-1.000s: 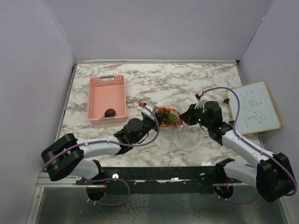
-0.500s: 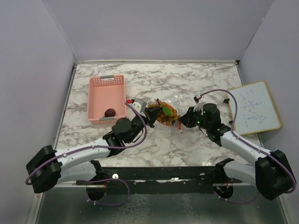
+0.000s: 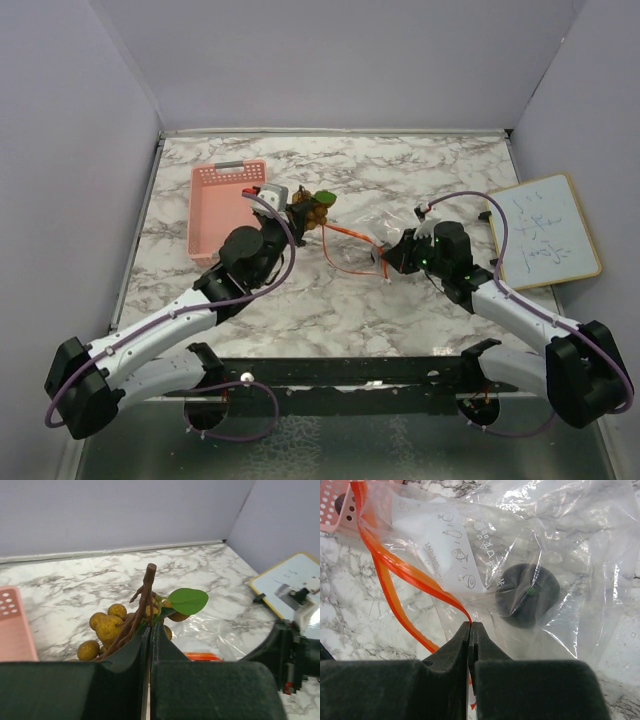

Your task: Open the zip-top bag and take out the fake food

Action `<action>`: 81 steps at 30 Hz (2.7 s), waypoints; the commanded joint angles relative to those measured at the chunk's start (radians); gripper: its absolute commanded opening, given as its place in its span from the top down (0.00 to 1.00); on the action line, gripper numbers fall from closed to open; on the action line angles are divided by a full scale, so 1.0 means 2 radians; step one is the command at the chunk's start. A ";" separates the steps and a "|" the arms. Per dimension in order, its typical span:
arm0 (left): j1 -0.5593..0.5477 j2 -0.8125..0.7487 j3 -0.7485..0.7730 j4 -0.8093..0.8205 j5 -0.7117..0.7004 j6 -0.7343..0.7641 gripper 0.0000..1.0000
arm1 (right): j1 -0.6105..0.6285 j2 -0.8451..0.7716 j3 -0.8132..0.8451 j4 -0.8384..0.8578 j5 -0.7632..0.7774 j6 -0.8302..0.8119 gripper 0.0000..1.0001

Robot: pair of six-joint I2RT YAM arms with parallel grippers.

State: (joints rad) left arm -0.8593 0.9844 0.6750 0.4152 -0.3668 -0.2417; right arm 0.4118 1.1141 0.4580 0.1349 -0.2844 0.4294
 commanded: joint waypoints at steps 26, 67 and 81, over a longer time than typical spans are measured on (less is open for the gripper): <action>0.367 0.119 0.034 -0.053 0.106 -0.059 1.00 | 0.003 0.015 -0.012 0.035 -0.011 -0.004 0.99; 0.096 0.054 -0.034 0.052 0.063 -0.082 0.29 | 0.021 -0.014 0.016 0.011 0.001 0.006 0.99; -0.050 0.219 -0.036 0.156 0.048 -0.059 0.55 | 0.035 -0.068 0.039 -0.040 0.024 0.001 0.99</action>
State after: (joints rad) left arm -0.9409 1.4132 0.6125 0.6064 -0.2291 -0.3805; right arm 0.4770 0.9981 0.5144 0.0967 -0.2760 0.4408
